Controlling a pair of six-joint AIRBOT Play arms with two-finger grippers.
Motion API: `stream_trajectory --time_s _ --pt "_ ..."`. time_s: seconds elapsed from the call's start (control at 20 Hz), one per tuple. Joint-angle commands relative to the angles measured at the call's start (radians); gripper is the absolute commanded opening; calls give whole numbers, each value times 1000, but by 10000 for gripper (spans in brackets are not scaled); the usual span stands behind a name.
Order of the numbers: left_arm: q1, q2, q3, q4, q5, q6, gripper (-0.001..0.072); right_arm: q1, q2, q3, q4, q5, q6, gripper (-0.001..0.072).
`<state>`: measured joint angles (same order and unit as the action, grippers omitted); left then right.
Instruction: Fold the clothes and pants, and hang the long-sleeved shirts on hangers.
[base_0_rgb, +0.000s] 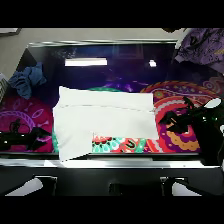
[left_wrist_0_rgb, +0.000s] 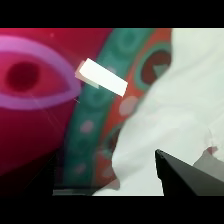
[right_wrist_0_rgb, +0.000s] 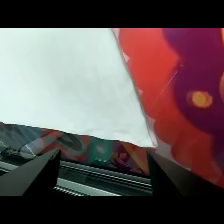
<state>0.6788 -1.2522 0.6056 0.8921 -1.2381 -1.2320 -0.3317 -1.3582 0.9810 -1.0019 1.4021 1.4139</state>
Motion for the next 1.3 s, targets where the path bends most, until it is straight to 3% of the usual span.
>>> stream_trajectory --time_s 0.0,0.25,0.65,0.75,0.8,0.9,1.0,1.25 --pt "-75 10 -55 -18 44 21 664 -2 12 -27 34 -23 -4 613" --pt "-184 9 -55 -17 56 -11 664 -2 12 -27 64 -19 -4 612" --pt "-189 10 -55 21 -47 -83 663 -2 12 -27 75 -5 -4 609" --pt "-189 10 -55 21 -47 -97 661 -2 12 -27 78 -5 -4 561" --pt "-189 10 -55 21 -47 -97 638 -2 12 -27 82 -5 -5 537" --pt "-189 10 -55 21 -47 -96 430 -2 12 -27 82 -5 -4 536" --pt "-192 9 -58 13 -44 -97 294 -2 12 -27 85 -5 -4 537" --pt "-224 -23 -93 8 -44 -103 285 -2 12 -27 93 -18 -4 539"
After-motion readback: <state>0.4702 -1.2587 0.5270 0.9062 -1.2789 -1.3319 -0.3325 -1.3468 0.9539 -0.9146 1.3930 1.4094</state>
